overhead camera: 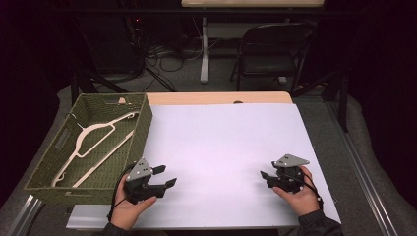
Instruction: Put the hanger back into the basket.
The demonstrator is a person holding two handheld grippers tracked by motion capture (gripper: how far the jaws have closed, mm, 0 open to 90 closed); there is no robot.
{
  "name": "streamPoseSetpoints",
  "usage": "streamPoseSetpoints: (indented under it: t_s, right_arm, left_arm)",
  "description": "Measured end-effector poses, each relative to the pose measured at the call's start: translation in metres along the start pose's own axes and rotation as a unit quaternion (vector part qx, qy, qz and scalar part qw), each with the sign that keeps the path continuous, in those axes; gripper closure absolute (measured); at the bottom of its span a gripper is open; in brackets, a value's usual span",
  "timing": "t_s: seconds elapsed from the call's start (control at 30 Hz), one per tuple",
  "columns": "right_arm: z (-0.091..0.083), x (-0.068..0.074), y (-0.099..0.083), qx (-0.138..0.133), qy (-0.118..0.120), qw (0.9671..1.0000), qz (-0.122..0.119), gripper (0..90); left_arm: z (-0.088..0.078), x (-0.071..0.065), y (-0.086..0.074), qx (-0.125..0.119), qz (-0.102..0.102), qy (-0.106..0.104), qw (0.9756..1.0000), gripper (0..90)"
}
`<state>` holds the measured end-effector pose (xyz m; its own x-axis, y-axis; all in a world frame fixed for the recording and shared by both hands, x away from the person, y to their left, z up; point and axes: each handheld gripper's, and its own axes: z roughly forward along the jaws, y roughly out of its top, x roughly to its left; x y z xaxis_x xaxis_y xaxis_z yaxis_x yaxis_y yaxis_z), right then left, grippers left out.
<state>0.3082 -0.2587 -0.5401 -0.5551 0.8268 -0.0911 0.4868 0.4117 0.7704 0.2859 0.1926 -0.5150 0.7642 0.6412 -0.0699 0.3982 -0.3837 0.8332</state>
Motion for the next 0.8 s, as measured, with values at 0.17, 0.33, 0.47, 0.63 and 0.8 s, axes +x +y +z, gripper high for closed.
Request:
streamPoseSetpoints:
  t_s: [0.17,0.33,0.47,0.63,0.8]
  right_arm:
    - [0.001,0.0,-0.001,0.001,0.003,1.0,0.003,42.1]
    - [0.002,0.001,-0.002,0.001,0.003,1.0,0.002,42.0]
    - [0.002,0.0,-0.002,0.003,0.004,1.0,0.0,42.0]
    - [0.002,0.001,-0.002,0.01,0.003,0.9999,-0.004,41.9]
    - [0.002,0.002,-0.003,0.0,0.006,1.0,-0.006,41.8]
  left_arm:
    - [0.002,0.001,-0.009,-0.003,-0.015,-0.002,0.9999,37.8]
    - [0.005,0.003,-0.015,0.01,-0.017,0.001,0.9998,37.8]
    - [0.008,0.004,-0.017,0.014,-0.015,0.001,0.9998,37.7]
    - [0.011,0.002,-0.019,0.016,-0.02,-0.003,0.9997,37.5]
    - [0.017,0.001,-0.022,0.031,-0.019,-0.008,0.9993,37.6]
